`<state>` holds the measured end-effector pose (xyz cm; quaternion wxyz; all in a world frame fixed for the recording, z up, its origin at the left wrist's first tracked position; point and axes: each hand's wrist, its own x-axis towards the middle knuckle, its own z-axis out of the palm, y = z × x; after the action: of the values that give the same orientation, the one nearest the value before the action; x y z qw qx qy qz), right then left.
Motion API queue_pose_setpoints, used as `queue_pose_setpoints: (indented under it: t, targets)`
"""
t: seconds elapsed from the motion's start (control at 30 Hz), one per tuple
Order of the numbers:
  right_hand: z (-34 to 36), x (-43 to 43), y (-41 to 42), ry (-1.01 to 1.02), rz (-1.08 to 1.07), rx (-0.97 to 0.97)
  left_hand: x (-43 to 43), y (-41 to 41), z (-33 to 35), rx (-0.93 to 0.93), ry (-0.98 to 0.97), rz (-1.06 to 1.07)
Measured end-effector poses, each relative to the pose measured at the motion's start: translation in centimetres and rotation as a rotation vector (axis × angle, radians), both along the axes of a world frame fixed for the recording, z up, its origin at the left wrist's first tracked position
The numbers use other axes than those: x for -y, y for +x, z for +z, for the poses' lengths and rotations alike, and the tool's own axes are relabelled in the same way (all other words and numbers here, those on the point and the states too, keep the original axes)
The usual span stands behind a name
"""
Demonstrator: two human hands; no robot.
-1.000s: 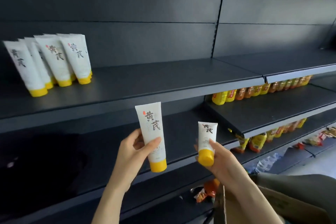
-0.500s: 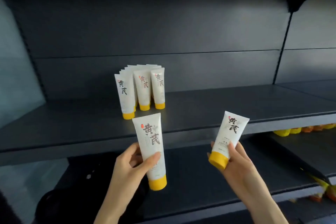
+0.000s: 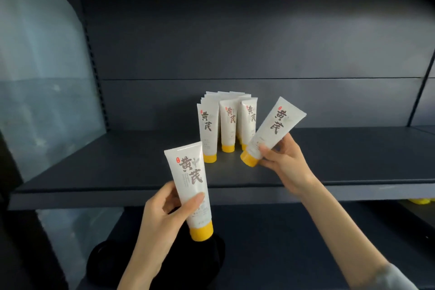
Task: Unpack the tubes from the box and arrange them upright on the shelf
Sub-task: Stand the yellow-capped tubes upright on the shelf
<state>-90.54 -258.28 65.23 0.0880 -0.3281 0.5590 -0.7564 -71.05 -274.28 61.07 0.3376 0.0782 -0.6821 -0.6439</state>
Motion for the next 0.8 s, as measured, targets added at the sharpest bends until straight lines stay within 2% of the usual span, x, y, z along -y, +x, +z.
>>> queue_pose_setpoints:
  t: [0.13, 0.33, 0.8]
  targets:
    - [0.8, 3.0, -2.7, 0.18, -0.014, -0.099, 0.4, 0.0, 0.7, -0.004, -0.01, 0.039]
    - [0.6, 6.7, -5.6, 0.365, -0.008, -0.142, 1.3, 0.1, 1.1, 0.002, -0.016, 0.081]
    - [-0.2, 8.3, -6.1, 0.513, -0.045, -0.276, 1.4, -1.5, 0.5, 0.032, -0.007, 0.111]
